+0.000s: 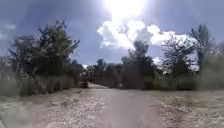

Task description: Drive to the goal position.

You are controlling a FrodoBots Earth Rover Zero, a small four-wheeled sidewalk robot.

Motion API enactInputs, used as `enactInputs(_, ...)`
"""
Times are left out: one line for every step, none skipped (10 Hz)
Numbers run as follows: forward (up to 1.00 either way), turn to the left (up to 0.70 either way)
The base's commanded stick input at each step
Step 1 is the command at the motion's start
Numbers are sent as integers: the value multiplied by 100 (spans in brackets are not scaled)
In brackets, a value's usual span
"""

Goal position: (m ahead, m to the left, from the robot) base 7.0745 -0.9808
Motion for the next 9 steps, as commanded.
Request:
enactInputs(70, 0)
enactInputs(70, 0)
enactInputs(70, 0)
enactInputs(70, 0)
enactInputs(70, 0)
enactInputs(70, 6)
enactInputs(70, 29)
enactInputs(70, 35)
enactInputs(70, 35)
